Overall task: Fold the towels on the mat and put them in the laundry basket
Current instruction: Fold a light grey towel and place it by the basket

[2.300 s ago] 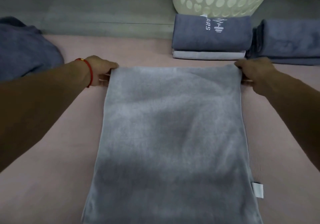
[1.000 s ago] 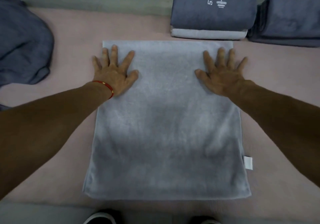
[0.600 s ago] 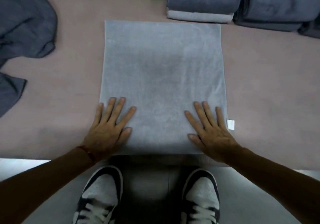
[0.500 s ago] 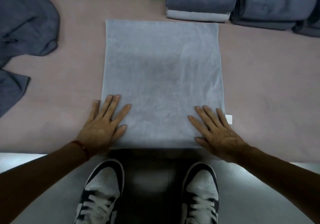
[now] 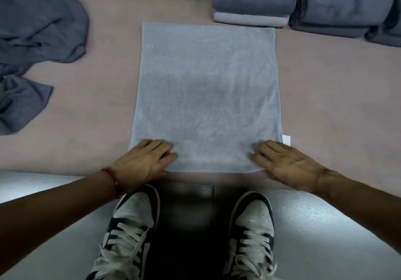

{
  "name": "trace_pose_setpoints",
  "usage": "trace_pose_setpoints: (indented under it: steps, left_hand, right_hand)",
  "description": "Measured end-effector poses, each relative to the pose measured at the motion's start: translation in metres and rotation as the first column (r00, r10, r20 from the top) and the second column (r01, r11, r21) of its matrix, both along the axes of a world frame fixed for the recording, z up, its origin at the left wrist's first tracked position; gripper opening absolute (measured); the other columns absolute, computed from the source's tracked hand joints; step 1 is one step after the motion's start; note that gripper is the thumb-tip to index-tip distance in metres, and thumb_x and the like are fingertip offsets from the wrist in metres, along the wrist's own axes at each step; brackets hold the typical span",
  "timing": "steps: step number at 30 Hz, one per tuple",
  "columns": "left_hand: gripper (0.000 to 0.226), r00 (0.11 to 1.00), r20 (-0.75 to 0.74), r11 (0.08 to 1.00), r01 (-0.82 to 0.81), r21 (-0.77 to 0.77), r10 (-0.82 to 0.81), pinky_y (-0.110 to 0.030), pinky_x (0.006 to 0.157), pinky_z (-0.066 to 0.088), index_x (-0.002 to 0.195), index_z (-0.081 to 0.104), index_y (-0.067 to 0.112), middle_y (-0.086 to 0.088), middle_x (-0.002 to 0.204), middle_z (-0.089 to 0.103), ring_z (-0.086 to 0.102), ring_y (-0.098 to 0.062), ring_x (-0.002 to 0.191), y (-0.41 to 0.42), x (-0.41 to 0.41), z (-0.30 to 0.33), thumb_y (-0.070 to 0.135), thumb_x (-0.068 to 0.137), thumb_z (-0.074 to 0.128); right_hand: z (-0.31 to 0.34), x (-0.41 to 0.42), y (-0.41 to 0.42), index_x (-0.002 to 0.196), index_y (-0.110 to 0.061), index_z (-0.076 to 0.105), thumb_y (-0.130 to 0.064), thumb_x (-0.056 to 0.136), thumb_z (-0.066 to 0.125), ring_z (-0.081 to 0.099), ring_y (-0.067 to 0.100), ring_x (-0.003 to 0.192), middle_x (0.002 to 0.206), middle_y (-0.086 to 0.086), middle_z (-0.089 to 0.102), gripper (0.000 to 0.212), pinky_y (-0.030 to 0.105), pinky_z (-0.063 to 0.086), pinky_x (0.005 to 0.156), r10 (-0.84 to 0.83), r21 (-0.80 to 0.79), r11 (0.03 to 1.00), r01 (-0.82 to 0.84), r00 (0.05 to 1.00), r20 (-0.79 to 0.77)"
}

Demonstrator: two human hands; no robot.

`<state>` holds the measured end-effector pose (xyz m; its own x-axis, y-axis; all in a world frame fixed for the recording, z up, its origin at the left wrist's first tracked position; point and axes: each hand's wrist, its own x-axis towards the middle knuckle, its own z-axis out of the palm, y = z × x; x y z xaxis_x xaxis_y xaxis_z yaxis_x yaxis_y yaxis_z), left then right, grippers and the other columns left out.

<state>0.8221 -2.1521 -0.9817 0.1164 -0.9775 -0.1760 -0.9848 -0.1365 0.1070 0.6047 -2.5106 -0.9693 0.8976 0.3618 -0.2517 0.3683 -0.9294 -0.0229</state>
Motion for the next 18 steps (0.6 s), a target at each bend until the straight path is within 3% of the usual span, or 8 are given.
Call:
trace_pose_setpoints:
  steps: [2,4,6,8,11,13,15,18]
  left_hand:
    - [0.046,0.999,0.031,1.0,-0.012,0.005,0.012,-0.046,0.093,0.053,0.129,0.059,0.01,-0.019,0.129,0.058,0.06,-0.035,0.115,-0.002,-0.004,0.0,0.029,0.087,0.062]
    - [0.049,0.997,0.054,0.998,-0.055,0.022,0.053,-0.045,0.092,0.052,0.129,0.06,0.009,-0.019,0.13,0.058,0.059,-0.035,0.115,-0.003,-0.007,0.001,0.022,0.082,0.055]
    - [0.054,0.994,0.061,0.995,-0.096,0.038,0.093,-0.045,0.089,0.05,0.129,0.059,0.009,-0.017,0.13,0.057,0.057,-0.034,0.113,-0.003,-0.009,0.004,0.022,0.078,0.047]
    - [0.049,0.986,0.04,0.987,-0.16,0.026,0.159,-0.044,0.084,0.048,0.124,0.058,0.012,-0.012,0.123,0.058,0.057,-0.032,0.105,-0.002,-0.007,0.009,0.026,0.078,0.047]
    - [0.048,0.923,-0.133,0.93,-0.367,-0.019,0.361,-0.04,0.078,0.048,0.115,0.062,0.019,-0.004,0.109,0.066,0.062,-0.029,0.094,0.006,0.011,0.012,0.031,0.073,0.042]
    - [0.034,0.762,-0.34,0.801,-0.597,-0.04,0.551,-0.031,0.078,0.05,0.108,0.068,0.023,0.003,0.1,0.072,0.067,-0.021,0.089,0.011,0.029,0.019,0.032,0.079,0.051]
    - [0.011,0.502,-0.551,0.592,-0.805,-0.017,0.667,-0.014,0.068,0.046,0.096,0.071,0.022,0.013,0.082,0.072,0.063,-0.001,0.071,0.011,0.048,0.027,0.023,0.085,0.07]
    - [0.007,0.211,-0.761,0.362,-0.932,0.034,0.614,-0.009,0.059,0.044,0.093,0.07,0.016,0.011,0.072,0.067,0.055,0.004,0.059,0.005,0.067,0.033,0.018,0.088,0.075]
  right_hand:
    - [0.002,0.002,-0.003,0.128,-0.013,0.057,-0.013,0.079,0.073,0.059,0.027,0.105,0.12,0.009,0.06,0.051,0.038,0.056,0.087,-0.032,0.054,0.998,0.029,0.998,0.054]
    - [0.007,0.008,-0.003,0.109,-0.021,0.058,-0.028,0.086,0.058,0.063,0.024,0.084,0.096,0.002,0.064,0.025,0.036,0.057,0.072,-0.23,0.204,0.957,0.207,0.969,0.092]
    - [0.013,0.019,-0.004,0.098,-0.02,0.061,-0.034,0.089,0.051,0.064,0.025,0.073,0.082,0.0,0.065,0.019,0.032,0.053,0.065,-0.528,0.363,0.793,0.489,0.85,0.008]
    - [0.016,0.03,-0.01,0.095,-0.02,0.066,-0.025,0.092,0.061,0.064,0.019,0.07,0.079,0.0,0.067,0.008,0.026,0.05,0.065,-0.739,0.464,0.553,0.692,0.665,-0.112]
    - [0.016,0.045,-0.024,0.097,-0.022,0.071,-0.018,0.09,0.07,0.064,0.005,0.078,0.087,-0.003,0.071,0.007,0.007,0.045,0.066,-0.844,0.559,0.304,0.772,0.49,-0.218]
    - [0.014,0.051,-0.034,0.1,-0.021,0.073,-0.027,0.091,0.073,0.068,0.011,0.082,0.092,-0.003,0.073,0.011,0.016,0.051,0.07,-0.86,0.614,0.127,0.779,0.395,-0.323]
    - [0.015,0.057,-0.041,0.101,-0.021,0.072,-0.036,0.093,0.071,0.07,0.013,0.086,0.095,-0.003,0.074,0.017,0.021,0.053,0.07,-0.847,0.655,-0.02,0.755,0.336,-0.412]
    - [0.023,0.064,-0.043,0.105,-0.017,0.064,-0.041,0.099,0.06,0.066,0.007,0.083,0.095,-0.006,0.07,0.025,0.018,0.048,0.064,-0.846,0.666,-0.03,0.745,0.336,-0.414]
